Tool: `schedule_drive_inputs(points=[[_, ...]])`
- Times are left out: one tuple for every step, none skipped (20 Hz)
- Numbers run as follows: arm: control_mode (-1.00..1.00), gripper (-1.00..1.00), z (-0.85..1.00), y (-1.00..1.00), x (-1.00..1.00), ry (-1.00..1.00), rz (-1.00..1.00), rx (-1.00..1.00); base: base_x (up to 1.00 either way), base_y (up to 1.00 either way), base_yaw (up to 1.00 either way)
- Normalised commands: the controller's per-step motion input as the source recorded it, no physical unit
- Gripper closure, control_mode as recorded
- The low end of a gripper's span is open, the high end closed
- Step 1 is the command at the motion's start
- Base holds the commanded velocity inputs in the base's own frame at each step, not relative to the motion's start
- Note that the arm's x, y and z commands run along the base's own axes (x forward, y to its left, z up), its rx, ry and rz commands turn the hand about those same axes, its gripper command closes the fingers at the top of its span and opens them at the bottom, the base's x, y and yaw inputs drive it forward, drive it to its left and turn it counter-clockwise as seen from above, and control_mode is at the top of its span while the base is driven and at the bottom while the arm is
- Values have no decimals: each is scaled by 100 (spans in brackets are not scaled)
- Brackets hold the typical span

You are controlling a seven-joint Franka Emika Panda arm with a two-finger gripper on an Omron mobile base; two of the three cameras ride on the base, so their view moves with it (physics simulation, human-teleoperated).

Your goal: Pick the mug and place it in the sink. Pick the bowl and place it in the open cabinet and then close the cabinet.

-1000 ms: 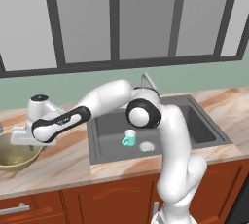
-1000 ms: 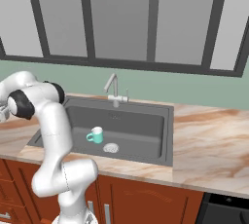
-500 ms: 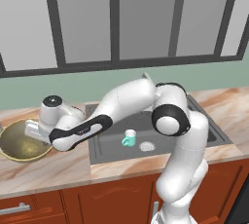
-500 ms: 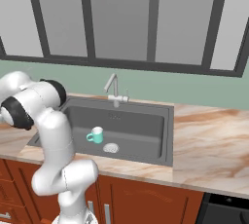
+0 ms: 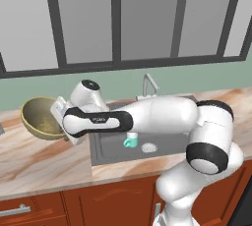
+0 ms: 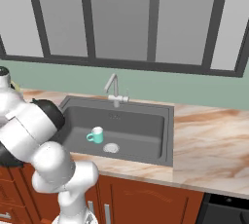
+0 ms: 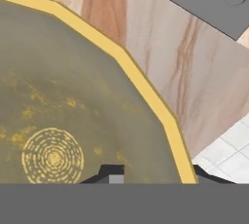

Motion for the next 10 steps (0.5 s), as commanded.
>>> schedule_drive_inputs(points=[[-100, 100, 100, -60, -8, 22, -31, 17, 0, 0, 0], [-100, 100, 92, -66, -17, 4, -21, 0, 0, 0, 0], [-100, 100, 74, -86, -27, 7, -20, 0, 0, 0, 0], [-100, 100, 71, -66, -33, 0, -13, -7, 0, 0, 0], [-100, 100, 74, -56, -21, 0, -9, -15, 0, 0, 0], [-100, 100, 77, -41, -13, 0, -5, -25, 0, 0, 0], [-100, 100, 79, -41, -7, 7, 0, -33, 0, 0, 0], [-100, 100, 79, -52, -21, 3, 12, -37, 0, 0, 0], [-100, 100, 92, -26, -12, 1, 15, -50, 0, 0, 0], [-100, 100, 91, -18, -4, 6, 14, -55, 0, 0, 0]])
